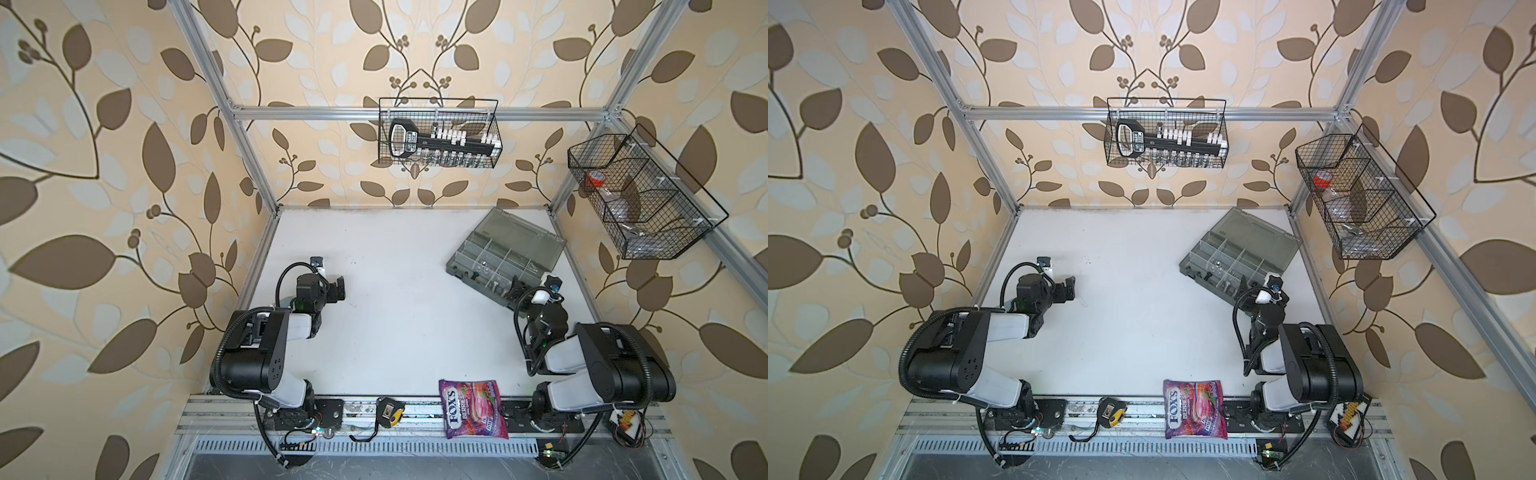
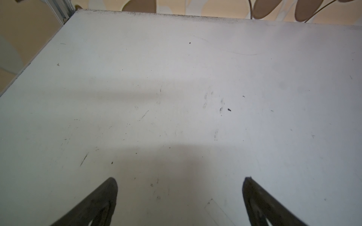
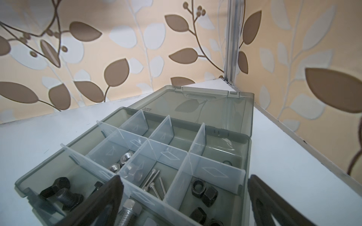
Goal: Sort the screws and nuts into containers
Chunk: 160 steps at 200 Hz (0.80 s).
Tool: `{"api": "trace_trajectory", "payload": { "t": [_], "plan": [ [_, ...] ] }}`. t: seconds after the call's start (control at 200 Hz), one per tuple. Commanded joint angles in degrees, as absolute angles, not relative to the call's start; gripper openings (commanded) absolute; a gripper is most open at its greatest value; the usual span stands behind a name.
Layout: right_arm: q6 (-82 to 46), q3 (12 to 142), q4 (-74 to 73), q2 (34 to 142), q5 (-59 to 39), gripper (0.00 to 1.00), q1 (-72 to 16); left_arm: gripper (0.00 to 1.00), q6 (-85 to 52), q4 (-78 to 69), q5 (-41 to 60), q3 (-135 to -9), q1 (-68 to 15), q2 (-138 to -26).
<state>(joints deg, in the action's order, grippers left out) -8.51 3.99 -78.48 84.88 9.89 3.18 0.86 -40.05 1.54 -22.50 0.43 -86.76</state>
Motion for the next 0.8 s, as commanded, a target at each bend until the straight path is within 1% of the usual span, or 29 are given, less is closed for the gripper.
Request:
{"api": "trace_trajectory", "payload": {
  "t": [0.0,0.11,0.215,0.265,0.34,0.44,0.795],
  "plan": [
    [-6.1,5.6,-79.1,85.0,3.3,1.0,3.3,0.99,0.4,-40.4,3.0,-23.4,0.3,-86.1],
    [-2.7,7.0,-77.0,85.2,-4.7,1.0,3.3,0.99,0.4,-40.5,3.1,-23.4,0.3,-86.1],
    [-1.6,7.4,-76.1,85.3,-7.4,1.0,3.3,0.99,0.4,-40.5,3.0,-23.3,0.3,-86.1],
    [-1.0,9.1,-72.4,85.3,-8.7,1.0,3.4,0.99,0.4,-40.5,3.1,-23.2,0.4,-86.0],
    [-2.7,14.2,-63.5,86.0,-5.5,1.0,3.5,0.99,0.4,-40.5,3.0,-23.1,0.4,-86.0],
    [-4.0,13.4,-64.9,85.9,-2.1,1.0,3.6,0.99,0.4,-40.6,2.9,-23.1,0.3,-86.0],
    [-3.7,13.3,-64.9,85.6,-1.4,1.0,3.2,0.99,0.4,-40.5,2.9,-23.1,0.3,-86.0]
  ]
}}
